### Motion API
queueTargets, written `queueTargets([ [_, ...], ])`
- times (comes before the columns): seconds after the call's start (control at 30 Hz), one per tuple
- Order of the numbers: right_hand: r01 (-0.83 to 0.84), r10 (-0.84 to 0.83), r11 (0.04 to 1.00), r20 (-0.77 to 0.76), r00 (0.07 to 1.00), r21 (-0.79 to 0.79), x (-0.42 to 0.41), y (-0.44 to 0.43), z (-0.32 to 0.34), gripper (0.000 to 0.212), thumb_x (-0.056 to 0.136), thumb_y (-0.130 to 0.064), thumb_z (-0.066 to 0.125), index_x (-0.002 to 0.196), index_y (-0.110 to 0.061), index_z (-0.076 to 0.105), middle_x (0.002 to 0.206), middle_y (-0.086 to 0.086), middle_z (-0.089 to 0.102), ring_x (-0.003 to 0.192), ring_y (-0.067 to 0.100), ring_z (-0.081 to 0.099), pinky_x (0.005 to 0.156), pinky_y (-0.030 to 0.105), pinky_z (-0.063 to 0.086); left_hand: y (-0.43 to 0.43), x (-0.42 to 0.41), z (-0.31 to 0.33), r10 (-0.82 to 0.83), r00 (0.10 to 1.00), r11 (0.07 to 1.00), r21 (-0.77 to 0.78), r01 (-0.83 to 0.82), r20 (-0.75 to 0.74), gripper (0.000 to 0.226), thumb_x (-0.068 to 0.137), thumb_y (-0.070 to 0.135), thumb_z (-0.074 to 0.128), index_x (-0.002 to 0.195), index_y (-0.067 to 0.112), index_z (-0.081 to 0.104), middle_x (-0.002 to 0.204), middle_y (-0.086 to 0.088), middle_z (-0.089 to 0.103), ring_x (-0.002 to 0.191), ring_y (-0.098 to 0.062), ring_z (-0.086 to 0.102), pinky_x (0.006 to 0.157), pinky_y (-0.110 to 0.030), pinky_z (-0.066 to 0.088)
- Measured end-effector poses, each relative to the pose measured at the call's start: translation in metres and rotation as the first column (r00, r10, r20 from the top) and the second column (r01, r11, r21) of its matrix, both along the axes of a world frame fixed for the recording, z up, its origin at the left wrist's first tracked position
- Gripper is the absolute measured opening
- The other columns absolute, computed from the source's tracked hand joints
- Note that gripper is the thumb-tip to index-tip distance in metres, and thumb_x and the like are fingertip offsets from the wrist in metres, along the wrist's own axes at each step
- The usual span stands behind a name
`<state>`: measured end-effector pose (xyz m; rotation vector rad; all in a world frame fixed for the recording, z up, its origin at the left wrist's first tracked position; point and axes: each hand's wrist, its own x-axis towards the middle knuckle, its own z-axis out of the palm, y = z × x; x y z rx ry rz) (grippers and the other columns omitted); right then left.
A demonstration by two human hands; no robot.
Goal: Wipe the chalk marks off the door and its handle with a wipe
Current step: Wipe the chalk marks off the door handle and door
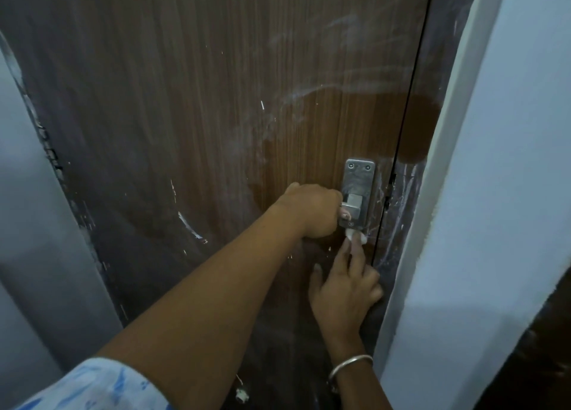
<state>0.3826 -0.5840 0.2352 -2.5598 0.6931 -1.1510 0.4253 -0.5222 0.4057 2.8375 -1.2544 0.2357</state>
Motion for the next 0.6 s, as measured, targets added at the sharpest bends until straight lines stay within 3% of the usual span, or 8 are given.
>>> queueTargets([
  [0.1, -0.018, 0.013, 0.997, 0.060, 0.998, 0.074, 0.002, 0.002, 0.002, 0.077, 0.065, -0.022, 0.076, 0.133, -0.002, 0.046, 0.143, 0.006, 0.037, 0.101, 0.031, 0.039, 0.075, 0.047, 0.043, -0.001, -0.001, 0.002, 0.017, 0.999, 1.000, 0.018, -0.016, -0.029, 0.010, 0.092, 0.026, 0.044, 0.099, 0.020, 0.047, 0.091, 0.002, 0.047, 0.085, -0.017, 0.042, 0.081, -0.038, 0.029],
  [0.3, -0.123, 0.119, 0.991, 0.067, 0.991, 0.055, 0.007, 0.012, 0.008, 0.076, 0.063, -0.017, 0.075, 0.131, 0.001, 0.047, 0.139, 0.012, 0.042, 0.112, 0.029, 0.038, 0.081, 0.046, 0.046, -0.001, -0.001, 0.004, 0.021, 0.998, 1.000, 0.023, -0.019, -0.061, 0.010, 0.090, 0.024, 0.047, 0.099, 0.019, 0.050, 0.088, 0.002, 0.047, 0.084, -0.018, 0.043, 0.083, -0.038, 0.031],
  [0.4, -0.110, 0.085, 0.984, 0.171, 0.982, 0.141, 0.003, 0.004, 0.007, 0.071, 0.071, -0.015, 0.072, 0.134, 0.003, 0.043, 0.141, 0.014, 0.040, 0.123, 0.033, 0.040, 0.093, 0.047, 0.041, -0.002, 0.000, 0.004, 0.015, 0.998, 1.000, 0.005, -0.014, -0.060, 0.006, 0.092, 0.027, 0.046, 0.093, 0.022, 0.044, 0.087, 0.003, 0.047, 0.085, -0.016, 0.044, 0.082, -0.037, 0.029],
  [0.6, -0.184, 0.102, 0.957, 0.336, 0.936, 0.222, -0.003, -0.011, 0.013, 0.069, 0.081, -0.004, 0.064, 0.141, 0.004, 0.030, 0.149, 0.014, 0.028, 0.137, 0.022, 0.026, 0.109, 0.031, 0.026, -0.002, 0.001, 0.003, 0.014, 0.998, 1.000, 0.006, -0.013, -0.060, 0.005, 0.092, 0.026, 0.047, 0.095, 0.022, 0.045, 0.087, 0.003, 0.048, 0.085, -0.015, 0.044, 0.082, -0.037, 0.028],
])
